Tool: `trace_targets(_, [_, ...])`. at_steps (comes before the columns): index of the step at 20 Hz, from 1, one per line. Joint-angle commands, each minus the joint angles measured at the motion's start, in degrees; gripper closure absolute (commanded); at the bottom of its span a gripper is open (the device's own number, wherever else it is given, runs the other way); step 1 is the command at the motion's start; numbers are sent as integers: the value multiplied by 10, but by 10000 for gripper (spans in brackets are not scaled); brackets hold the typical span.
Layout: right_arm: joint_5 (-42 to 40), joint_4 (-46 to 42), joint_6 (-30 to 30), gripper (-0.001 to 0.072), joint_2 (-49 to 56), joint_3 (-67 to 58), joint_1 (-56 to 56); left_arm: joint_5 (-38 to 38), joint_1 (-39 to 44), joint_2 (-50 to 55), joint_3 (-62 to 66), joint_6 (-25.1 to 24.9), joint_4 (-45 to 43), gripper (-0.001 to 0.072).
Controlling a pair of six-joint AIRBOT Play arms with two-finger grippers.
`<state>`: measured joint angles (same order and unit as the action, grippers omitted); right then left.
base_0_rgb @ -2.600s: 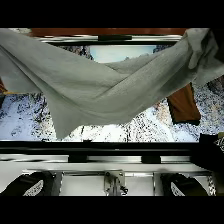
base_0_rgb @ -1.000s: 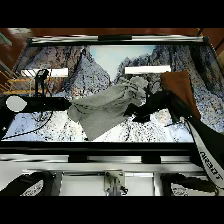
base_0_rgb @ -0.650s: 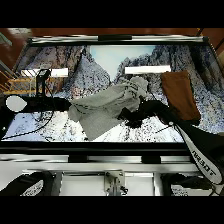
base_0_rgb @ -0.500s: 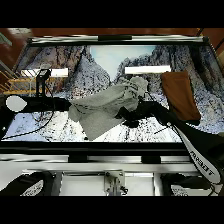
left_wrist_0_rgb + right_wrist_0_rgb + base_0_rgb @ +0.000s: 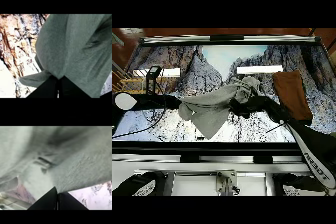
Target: Fold the shirts.
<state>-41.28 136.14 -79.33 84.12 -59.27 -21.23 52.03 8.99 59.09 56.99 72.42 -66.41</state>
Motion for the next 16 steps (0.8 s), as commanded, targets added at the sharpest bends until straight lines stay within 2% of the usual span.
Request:
trace_targets(1, [-81, -132, -59, 651, -93, -101, 39, 91, 0, -4, 114, 0, -73, 676])
trace_targets(4, [-87, -255, -97, 651, -230, -224, 73, 177, 0, -24, 304, 0, -82, 676])
trace_targets(6, [-61, -332, -96, 651, -319, -290, 76, 188, 1, -46, 423, 3, -82, 676])
trace_targets(9, [-39, -347, -92, 651, -414, -328, 75, 185, 1, -90, 543, 2, -82, 676])
trace_targets(12, [-53, -342, -63, 651, -473, -329, 75, 186, 1, -133, 567, 2, -87, 675])
trace_targets(16, [-71, -370, -62, 651, -490, -329, 75, 192, 0, -151, 566, 3, -133, 676])
